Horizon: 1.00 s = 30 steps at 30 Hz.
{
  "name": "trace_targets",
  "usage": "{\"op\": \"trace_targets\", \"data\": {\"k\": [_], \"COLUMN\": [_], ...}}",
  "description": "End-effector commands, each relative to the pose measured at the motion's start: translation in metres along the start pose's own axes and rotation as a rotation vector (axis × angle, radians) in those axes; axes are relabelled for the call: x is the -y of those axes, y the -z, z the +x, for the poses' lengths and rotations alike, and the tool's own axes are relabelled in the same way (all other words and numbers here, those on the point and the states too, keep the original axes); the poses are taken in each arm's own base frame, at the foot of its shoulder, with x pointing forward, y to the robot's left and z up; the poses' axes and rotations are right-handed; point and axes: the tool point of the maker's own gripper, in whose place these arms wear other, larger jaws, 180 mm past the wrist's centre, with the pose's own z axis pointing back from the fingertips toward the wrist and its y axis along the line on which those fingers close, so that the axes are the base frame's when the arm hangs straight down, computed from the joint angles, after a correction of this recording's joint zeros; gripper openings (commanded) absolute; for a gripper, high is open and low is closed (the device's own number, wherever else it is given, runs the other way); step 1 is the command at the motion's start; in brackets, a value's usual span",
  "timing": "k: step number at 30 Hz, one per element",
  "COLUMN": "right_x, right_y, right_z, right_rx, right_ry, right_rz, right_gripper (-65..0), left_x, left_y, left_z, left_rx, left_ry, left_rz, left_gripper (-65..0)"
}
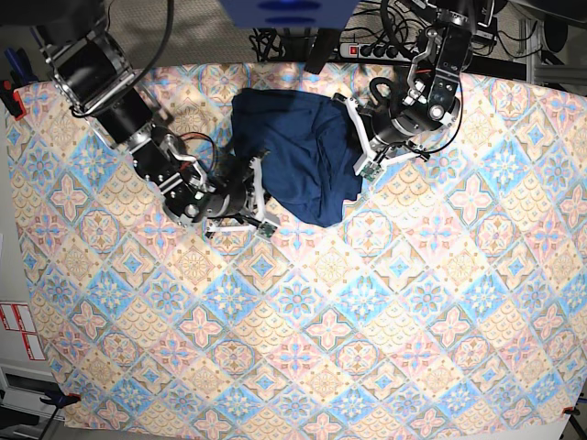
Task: Fold the T-shirt properly
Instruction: 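Hold the bundle with both grippers and lift it toward the robot, then release the left gripper and grasp the bundle with the right gripper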
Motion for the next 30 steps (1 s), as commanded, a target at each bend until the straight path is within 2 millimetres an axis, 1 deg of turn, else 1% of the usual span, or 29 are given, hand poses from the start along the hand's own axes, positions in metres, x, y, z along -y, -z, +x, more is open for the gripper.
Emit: {"op": "trace_targets", "data": {"k": [1,3,5,8,10,13,14,17,19,20,22,24,26,28,30], "right_x": [0.004,0.004,0.0,-0.009,-0.016,-0.022,-0.024,-0.027,-0.025,-0.023,-0.01,0.009,0.026,0.037,0.039], "right_y": [-0.004,-0.007,-0.009,-0.015,-0.019,-0.028,-0.03,-0.037,-0.041,-0.042,-0.047,-0.056,-0.064,-0.069,-0.069], "right_z": [-0.014,-0.024,-0.032,-0.042,-0.044,-0.048,-0.047,-0.047,-0.045,-0.044,-0.04,-0.036,-0.032,-0.03,-0.021], "right_rx": [-0.059,-0.069,-0.077,-0.075,-0.067,-0.056,-0.051,-0.04,-0.032,-0.026,-0.01,0.013,0.039,0.052,0.081], "right_ry": [-0.021,-0.022,-0.026,-0.039,-0.051,-0.075,-0.082,-0.101,-0.11,-0.106,-0.08,-0.043,-0.004,0.02,0.04], "right_rz": [-0.015,-0.015,-0.012,-0.002,0.007,0.009,0.009,0.01,0.002,-0.004,-0.035,-0.079,-0.119,-0.144,-0.151], "right_gripper": [-64.9,-64.9,-64.9,-65.0,-65.0,-65.0,-65.0,-65.0,-65.0,-65.0,-65.0,-65.0,-65.0,-65.0,-65.0], "left_x": [-0.012,-0.025,-0.034,-0.048,-0.055,-0.061,-0.06,-0.068,-0.07,-0.069,-0.061,-0.042,-0.017,-0.001,0.016], "left_y": [-0.003,-0.003,0.002,0.009,0.012,0.014,0.015,0.014,0.012,0.008,-0.002,-0.018,-0.031,-0.038,-0.038], "left_z": [0.008,0.012,0.01,0.02,0.026,0.047,0.05,0.059,0.063,0.069,0.081,0.092,0.105,0.105,0.097], "left_rx": [0.02,0.019,0.003,0.005,0.008,0.07,0.081,0.093,0.102,0.122,0.167,0.233,0.307,0.331,0.329], "left_ry": [0.029,0.044,0.039,0.038,0.035,0.036,0.032,0.047,0.055,0.062,0.079,0.083,0.058,0.031,-0.005], "left_rz": [0.029,0.05,0.061,0.078,0.088,0.1,0.097,0.125,0.136,0.138,0.135,0.102,0.042,-0.008,-0.066], "left_gripper": [-62.5,-62.5,-62.5,-62.5,-62.5,-62.5,-62.5,-62.5,-62.5,-62.6,-63.8,-64.5,-64.7,-64.7,-64.7]}}
